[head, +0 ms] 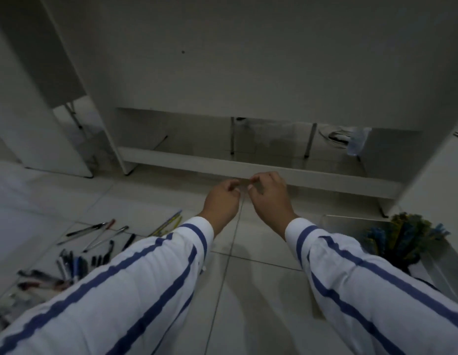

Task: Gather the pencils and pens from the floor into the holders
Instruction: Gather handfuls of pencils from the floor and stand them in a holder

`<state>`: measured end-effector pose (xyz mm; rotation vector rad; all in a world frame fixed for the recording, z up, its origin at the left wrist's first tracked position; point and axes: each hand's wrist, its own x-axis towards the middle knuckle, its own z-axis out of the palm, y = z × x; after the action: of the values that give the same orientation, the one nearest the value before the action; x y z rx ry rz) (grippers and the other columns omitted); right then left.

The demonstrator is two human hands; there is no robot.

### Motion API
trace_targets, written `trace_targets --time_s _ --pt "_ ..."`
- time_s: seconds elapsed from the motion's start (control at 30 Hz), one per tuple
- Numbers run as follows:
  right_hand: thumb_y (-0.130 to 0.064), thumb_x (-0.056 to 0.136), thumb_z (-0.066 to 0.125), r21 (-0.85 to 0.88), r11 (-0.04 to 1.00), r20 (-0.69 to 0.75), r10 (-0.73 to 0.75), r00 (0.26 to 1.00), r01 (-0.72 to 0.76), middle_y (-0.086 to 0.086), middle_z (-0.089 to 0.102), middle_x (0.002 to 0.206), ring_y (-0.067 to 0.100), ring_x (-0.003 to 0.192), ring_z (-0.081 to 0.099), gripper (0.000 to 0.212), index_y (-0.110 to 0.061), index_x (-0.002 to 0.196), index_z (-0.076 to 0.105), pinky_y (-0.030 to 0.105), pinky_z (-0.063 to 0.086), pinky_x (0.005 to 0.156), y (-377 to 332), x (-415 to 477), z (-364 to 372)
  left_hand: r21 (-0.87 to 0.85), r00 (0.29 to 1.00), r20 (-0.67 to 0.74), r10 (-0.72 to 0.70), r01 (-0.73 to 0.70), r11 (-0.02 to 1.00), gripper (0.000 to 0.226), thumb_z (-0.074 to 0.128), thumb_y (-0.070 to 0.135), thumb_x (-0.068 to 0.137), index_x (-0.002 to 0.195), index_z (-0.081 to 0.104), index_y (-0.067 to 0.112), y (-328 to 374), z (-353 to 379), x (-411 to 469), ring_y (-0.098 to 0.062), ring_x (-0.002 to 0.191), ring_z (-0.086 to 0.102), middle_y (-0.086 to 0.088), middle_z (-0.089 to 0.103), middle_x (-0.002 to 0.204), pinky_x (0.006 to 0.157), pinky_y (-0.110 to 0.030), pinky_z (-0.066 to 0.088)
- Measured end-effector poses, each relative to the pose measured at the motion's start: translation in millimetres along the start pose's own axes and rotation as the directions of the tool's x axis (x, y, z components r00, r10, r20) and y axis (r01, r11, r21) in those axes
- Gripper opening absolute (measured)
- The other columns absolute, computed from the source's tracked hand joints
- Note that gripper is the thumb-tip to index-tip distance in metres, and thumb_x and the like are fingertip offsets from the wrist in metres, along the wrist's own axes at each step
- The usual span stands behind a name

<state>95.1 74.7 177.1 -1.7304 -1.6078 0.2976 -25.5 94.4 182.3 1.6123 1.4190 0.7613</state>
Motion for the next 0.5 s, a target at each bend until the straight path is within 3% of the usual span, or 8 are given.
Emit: trace_targets --time_s 0.3,0.4,0.5 --pt "-0.025 0.093 0.049 -0.037 0.999 0.254 -0.029 0.967 0.04 0.008 0.048 0.127 0.025 0.121 0.042 0.031 -0.013 0.12 0.056 0.035 0.036 0.101 -89 -16 95 0.223 0.994 -0.109 0.008 0.017 0.975 0.034 0.043 0.015 0.096 0.127 0.057 0.016 -79 -110 -13 -0.021 0.122 0.052 -0.007 0.054 0.135 0.093 -0.019 0.033" --pt "-0.027 0.092 0.051 -0.041 0.999 0.348 0.028 0.937 -0.015 0.007 0.051 0.125 0.025 0.119 0.046 0.03 -0.016 0.119 0.057 0.036 0.04 0.101 -98 -23 130 0.255 0.995 -0.1 0.002 0.024 0.967 0.033 0.044 0.015 0.096 0.126 0.058 0.016 -112 -134 -9 -0.021 0.122 0.051 -0.007 0.053 0.135 0.091 -0.017 0.032" --pt "-0.026 0.091 0.052 -0.061 0.992 0.446 0.128 0.886 -0.112 0.008 0.053 0.12 0.026 0.112 0.051 0.028 -0.016 0.116 0.057 0.033 0.042 0.096 -98 -34 163 0.289 0.996 -0.077 -0.053 0.073 0.955 0.032 0.044 0.014 0.097 0.125 0.059 0.015 -154 -150 -1 -0.024 0.119 0.054 -0.009 0.054 0.133 0.094 -0.024 0.039"
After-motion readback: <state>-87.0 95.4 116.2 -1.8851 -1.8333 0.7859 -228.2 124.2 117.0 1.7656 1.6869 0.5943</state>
